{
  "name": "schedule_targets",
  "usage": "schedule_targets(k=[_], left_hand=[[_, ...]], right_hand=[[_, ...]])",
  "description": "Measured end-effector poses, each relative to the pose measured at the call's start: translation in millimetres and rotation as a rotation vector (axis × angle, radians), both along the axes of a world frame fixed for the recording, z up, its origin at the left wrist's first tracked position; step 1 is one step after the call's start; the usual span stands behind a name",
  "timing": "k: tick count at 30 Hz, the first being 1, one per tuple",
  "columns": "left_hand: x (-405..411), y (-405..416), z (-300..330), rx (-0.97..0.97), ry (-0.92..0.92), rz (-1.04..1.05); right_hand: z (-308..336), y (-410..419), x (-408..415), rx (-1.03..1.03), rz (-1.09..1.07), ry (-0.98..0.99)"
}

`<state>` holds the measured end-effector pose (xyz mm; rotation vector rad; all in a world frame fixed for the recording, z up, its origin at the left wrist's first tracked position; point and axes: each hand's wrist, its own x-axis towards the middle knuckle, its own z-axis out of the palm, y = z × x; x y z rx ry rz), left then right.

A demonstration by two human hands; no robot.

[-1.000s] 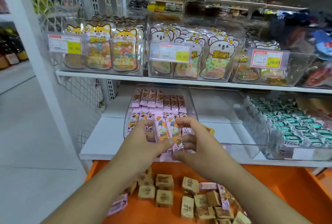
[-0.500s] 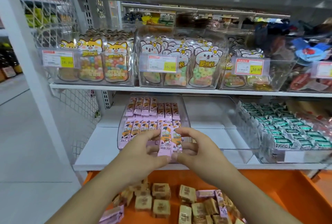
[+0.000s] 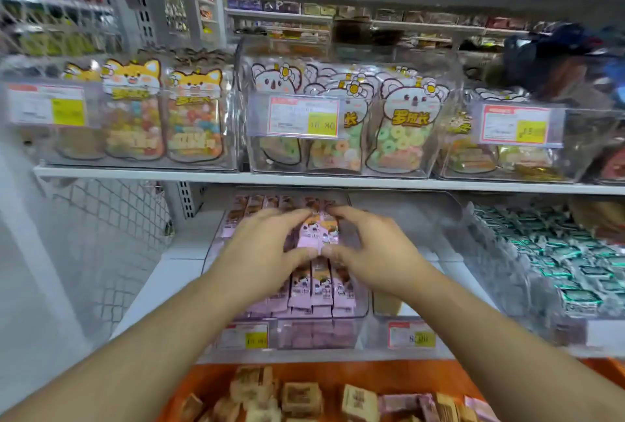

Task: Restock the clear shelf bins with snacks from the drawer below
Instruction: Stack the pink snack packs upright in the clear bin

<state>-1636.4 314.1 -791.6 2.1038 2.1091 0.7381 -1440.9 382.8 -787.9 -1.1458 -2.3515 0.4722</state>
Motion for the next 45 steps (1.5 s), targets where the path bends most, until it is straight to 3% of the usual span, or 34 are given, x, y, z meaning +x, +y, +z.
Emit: schedule_targets(k=[3, 12, 20, 28, 38, 42, 45], left_hand=[[-13, 41, -8, 0.003, 0.129, 0.02], [-32, 88, -45, -0.029, 0.245, -0.012], [-33, 91, -46, -0.079, 0.201, 0.039], [-13, 55, -33, -0.123, 0.11, 0.081], [73, -31, -24, 0.076, -0.059, -0.106], [133, -67, -52, 0.104, -0.135, -0.236], [178, -86, -96, -0.041, -0.157, -0.285]], right_hand=[[-2, 38, -13, 0.034, 0.004, -0.104], [-32, 95, -33, 0.104, 0.027, -0.378], [-40, 98, -43, 0.053, -0.046, -0.435], [-39, 78, -23, -0.011, -0.051, -0.302], [-13, -25, 79, -0.028, 0.077, -0.111], [-36, -60, 151, -0.181, 0.067, 0.019], [-77, -76, 207, -0.31, -0.025, -0.003]])
